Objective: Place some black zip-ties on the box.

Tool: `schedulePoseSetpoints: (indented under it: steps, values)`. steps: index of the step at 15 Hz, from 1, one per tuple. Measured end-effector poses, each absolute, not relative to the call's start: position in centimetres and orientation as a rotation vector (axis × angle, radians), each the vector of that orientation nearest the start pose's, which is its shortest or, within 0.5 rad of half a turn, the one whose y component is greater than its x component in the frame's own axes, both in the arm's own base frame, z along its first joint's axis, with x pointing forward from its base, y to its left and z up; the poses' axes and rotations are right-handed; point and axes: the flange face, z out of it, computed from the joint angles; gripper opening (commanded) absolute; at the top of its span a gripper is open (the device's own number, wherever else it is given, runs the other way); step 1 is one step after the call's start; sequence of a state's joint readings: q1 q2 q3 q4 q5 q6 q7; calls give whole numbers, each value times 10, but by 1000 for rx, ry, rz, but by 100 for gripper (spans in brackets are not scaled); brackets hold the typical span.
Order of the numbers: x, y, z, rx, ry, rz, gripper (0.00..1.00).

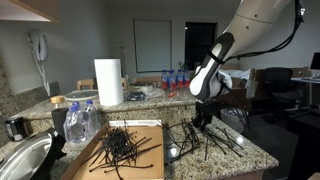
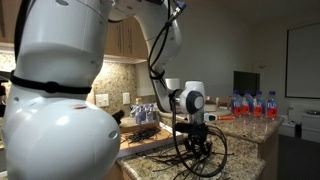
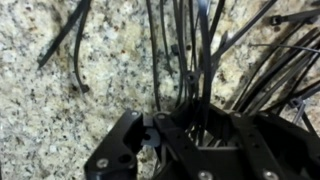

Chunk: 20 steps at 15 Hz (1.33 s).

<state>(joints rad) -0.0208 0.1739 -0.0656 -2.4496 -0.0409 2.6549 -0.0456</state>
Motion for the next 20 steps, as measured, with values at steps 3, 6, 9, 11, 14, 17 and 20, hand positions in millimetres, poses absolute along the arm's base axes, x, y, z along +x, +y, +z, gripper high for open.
schedulePoseSetpoints:
  steps: [3, 6, 9, 11, 14, 17, 20]
  values:
    - [488, -35, 262, -3180, -33, -68, 9]
    - [485, -24, 277, -3183, -77, -36, 9]
    - [486, -15, 285, -3193, -132, -22, 11]
    - [490, -12, 291, -3199, -156, -36, 10]
    - [499, -8, 306, -3210, -190, -89, 10]
    - [508, -2, 329, -3214, -222, -172, 10]
    - [511, 9, 353, -3209, -252, -253, 10]
